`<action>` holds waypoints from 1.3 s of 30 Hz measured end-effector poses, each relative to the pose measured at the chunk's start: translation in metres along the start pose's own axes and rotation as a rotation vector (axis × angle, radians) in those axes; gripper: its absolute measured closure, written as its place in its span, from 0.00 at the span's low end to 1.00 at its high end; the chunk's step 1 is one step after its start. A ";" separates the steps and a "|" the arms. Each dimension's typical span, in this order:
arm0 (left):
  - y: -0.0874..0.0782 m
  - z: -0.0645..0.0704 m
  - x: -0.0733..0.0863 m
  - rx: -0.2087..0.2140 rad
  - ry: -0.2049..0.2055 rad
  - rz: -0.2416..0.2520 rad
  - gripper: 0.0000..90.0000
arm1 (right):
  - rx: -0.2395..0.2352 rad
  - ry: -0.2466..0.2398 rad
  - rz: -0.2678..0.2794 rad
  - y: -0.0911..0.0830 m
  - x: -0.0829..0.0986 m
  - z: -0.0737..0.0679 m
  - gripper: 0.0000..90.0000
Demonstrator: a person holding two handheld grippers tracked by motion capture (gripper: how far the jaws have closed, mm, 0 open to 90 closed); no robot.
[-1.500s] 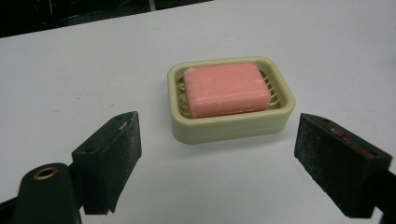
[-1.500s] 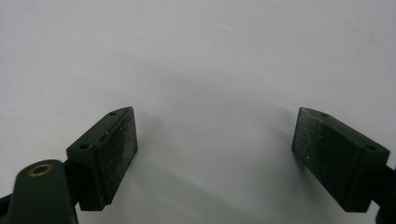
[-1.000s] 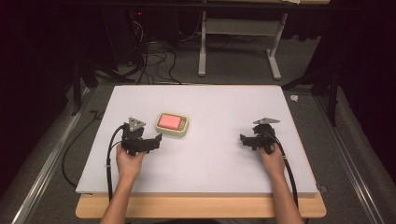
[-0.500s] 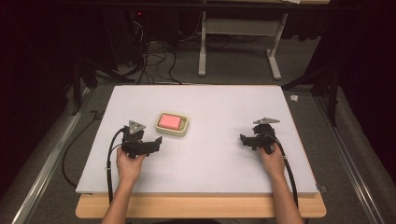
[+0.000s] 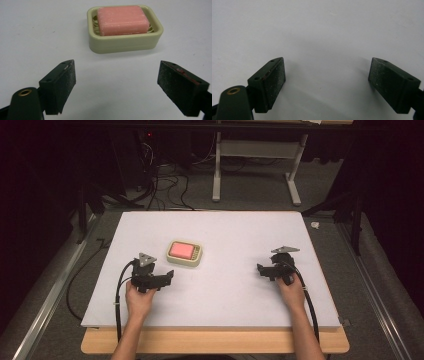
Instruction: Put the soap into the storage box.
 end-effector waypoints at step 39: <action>0.039 0.005 0.027 -0.047 0.042 -0.111 0.17 | -0.001 0.000 0.000 0.000 0.000 0.000 0.16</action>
Point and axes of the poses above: each handheld gripper's, and its own axes: y roughly forward along the jaws, x roughly out of its underside, z roughly to its right, the point moved 8 cm from there along y, roughly forward along the jaws, and after that the axes turned 2 degrees about -y, right-handed, at the moved point
